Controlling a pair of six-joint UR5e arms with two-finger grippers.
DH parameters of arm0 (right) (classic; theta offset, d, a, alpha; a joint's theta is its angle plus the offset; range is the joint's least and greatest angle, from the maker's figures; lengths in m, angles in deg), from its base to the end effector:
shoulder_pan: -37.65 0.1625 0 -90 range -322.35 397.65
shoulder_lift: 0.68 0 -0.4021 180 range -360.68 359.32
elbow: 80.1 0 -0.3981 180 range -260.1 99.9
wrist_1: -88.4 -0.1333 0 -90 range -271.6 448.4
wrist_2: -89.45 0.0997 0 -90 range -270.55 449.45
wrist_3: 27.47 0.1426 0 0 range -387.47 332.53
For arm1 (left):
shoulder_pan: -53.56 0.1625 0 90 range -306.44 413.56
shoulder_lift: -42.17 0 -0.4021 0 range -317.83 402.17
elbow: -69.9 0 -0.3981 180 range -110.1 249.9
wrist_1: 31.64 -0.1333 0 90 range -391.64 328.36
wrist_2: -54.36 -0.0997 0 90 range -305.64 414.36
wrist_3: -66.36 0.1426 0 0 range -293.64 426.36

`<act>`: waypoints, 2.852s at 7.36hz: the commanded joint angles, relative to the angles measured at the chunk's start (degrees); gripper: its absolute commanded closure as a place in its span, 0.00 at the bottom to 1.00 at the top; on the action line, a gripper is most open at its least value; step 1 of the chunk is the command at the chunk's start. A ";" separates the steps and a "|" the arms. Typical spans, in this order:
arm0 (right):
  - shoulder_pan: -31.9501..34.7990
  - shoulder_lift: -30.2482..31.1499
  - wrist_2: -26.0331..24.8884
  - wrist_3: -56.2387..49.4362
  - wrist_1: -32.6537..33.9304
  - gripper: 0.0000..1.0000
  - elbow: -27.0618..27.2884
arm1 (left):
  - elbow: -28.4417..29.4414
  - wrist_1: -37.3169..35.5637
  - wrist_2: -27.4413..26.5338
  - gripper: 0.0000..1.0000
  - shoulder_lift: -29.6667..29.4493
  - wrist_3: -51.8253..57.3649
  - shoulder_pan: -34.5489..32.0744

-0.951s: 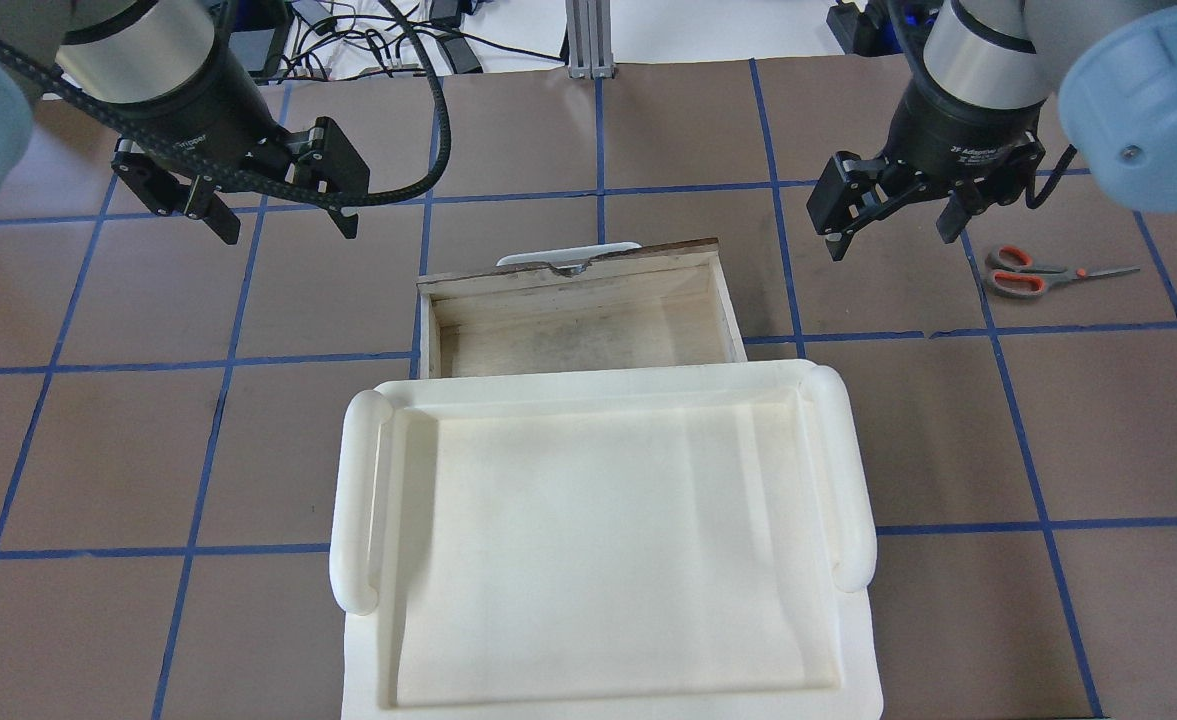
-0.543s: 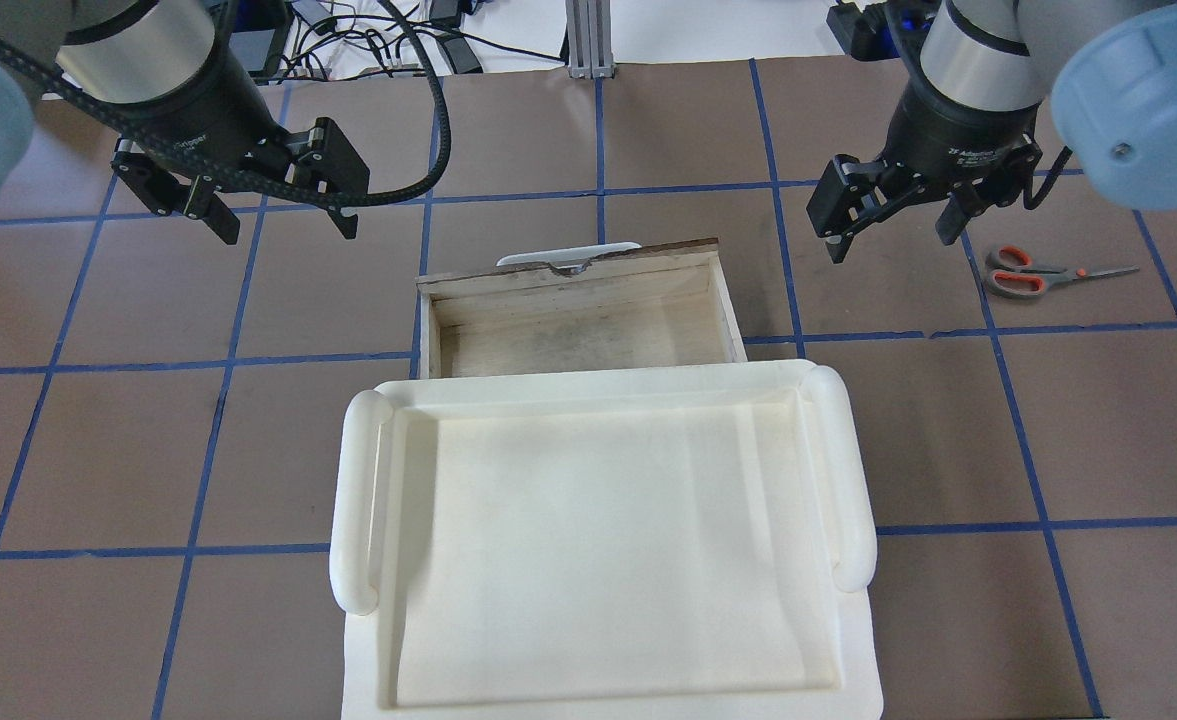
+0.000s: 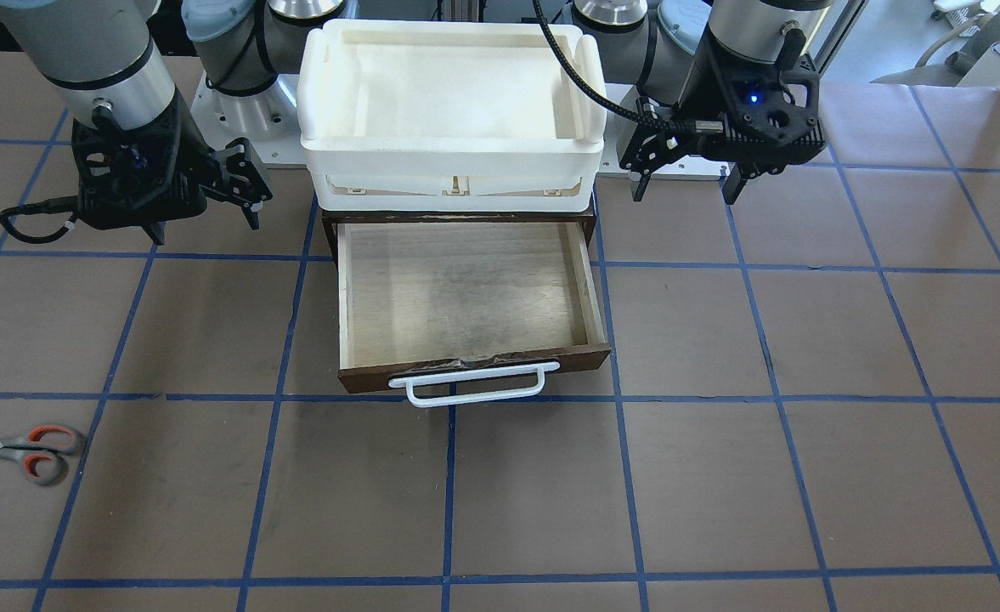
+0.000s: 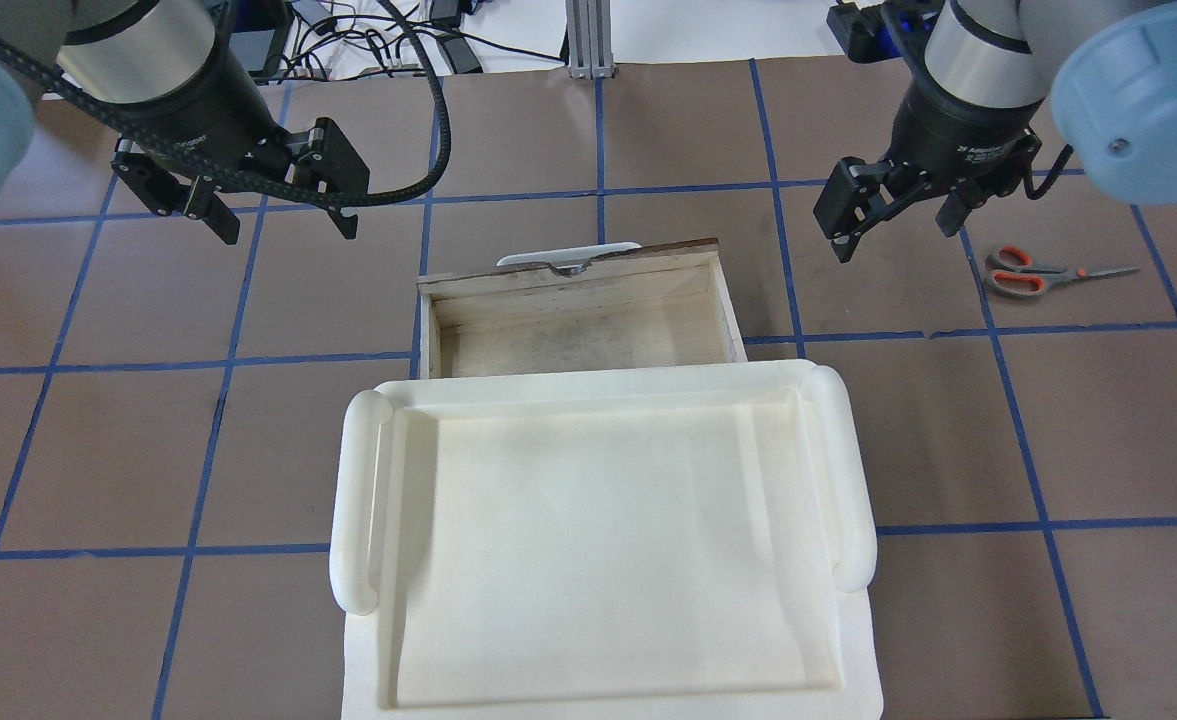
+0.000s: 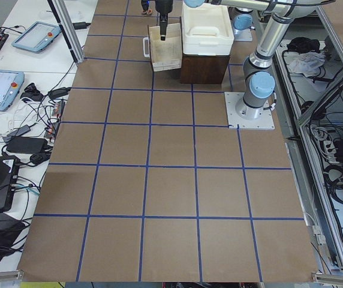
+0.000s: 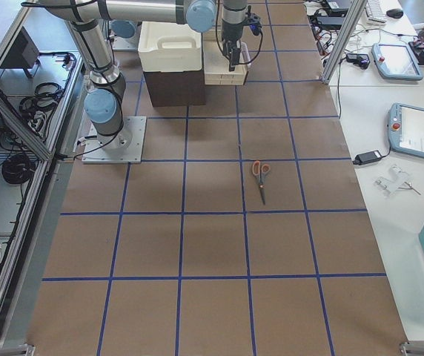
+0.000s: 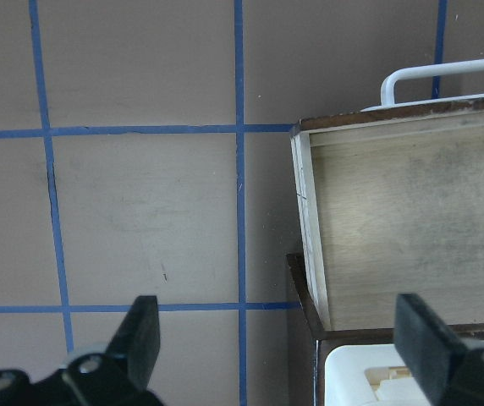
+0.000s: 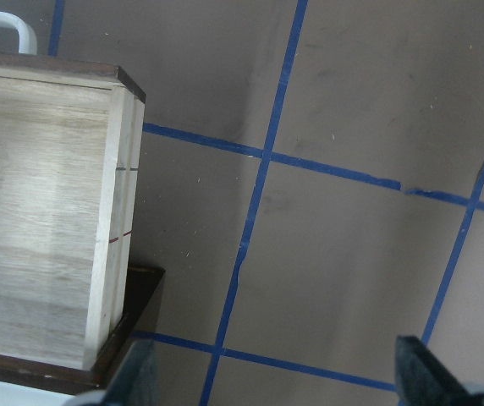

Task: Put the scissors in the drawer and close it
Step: 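Move the right gripper over the grey-and-orange scissors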

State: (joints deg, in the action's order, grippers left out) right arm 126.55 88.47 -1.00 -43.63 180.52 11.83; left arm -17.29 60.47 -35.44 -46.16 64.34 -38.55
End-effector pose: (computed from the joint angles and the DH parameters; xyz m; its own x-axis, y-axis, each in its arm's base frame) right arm 0.1225 -0.5041 0.4015 -0.9656 -0.2599 0.0043 -0.2598 0.9656 0.0132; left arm -0.1518 -0.4854 0.4572 -1.0000 0.0017 0.0049 0.0015 0.9991 -0.0412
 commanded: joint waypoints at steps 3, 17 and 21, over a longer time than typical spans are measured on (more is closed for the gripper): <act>-11.69 -2.84 -0.43 -32.62 3.95 0.00 0.00 | 0.00 0.00 -0.03 0.00 0.09 0.00 0.00; -27.02 -29.12 3.35 -112.76 34.44 0.00 -0.61 | 0.00 0.00 -0.03 0.00 0.18 0.00 0.00; -27.89 -32.11 2.12 -114.09 37.00 0.00 -0.53 | 0.00 0.00 -0.03 0.00 0.18 0.00 0.00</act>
State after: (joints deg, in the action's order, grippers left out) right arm 99.12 57.03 1.34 -157.31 217.33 11.23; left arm -17.29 60.48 -35.51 -45.98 64.34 -38.55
